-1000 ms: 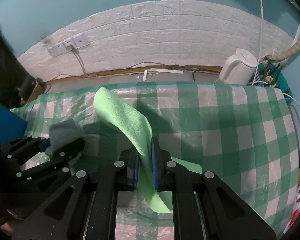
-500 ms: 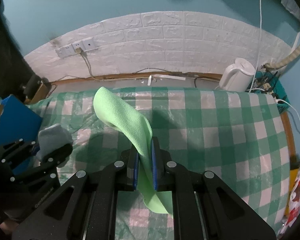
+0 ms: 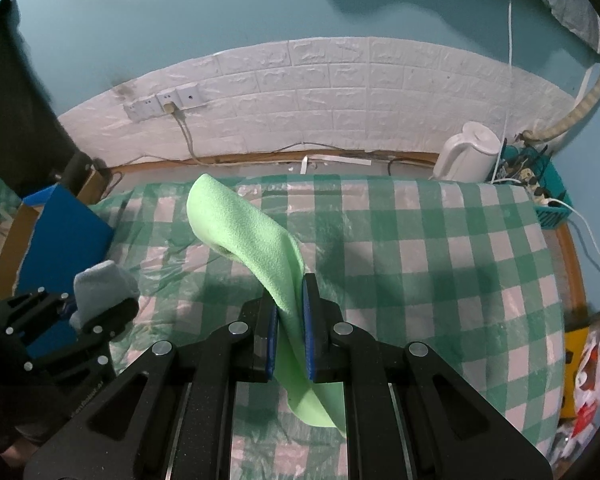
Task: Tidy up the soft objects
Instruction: 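Lift the grey beanie with the left tool while the right tool carries the lime-green cloth to the box, then open both tools to drop the beanie and lime-green cloth into the box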
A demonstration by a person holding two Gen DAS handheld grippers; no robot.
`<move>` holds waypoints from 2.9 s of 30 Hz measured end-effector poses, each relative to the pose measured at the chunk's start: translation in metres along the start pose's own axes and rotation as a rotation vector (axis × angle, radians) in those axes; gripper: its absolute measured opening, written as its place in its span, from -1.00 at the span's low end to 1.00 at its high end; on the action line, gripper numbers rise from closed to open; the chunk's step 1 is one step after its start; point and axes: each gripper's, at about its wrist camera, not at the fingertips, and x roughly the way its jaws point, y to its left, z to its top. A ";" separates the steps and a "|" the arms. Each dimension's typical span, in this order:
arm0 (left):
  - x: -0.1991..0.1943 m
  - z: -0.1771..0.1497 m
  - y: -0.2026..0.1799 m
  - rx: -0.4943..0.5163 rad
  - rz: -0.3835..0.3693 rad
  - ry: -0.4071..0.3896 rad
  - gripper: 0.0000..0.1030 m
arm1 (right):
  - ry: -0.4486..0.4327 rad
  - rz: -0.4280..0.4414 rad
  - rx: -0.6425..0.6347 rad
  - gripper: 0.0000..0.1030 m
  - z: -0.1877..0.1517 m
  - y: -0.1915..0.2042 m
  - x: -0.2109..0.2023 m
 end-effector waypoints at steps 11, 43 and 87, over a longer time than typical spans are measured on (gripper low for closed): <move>-0.042 -0.017 0.008 0.014 0.018 -0.026 -0.51 | -0.020 0.017 -0.016 -0.82 -0.001 0.011 -0.038; -0.129 -0.069 0.121 -0.184 0.068 -0.080 -0.52 | -0.034 0.161 -0.181 -0.82 -0.005 0.137 -0.087; -0.109 -0.132 0.233 -0.364 0.195 0.025 -0.29 | 0.138 0.368 -0.344 -0.66 -0.013 0.333 -0.018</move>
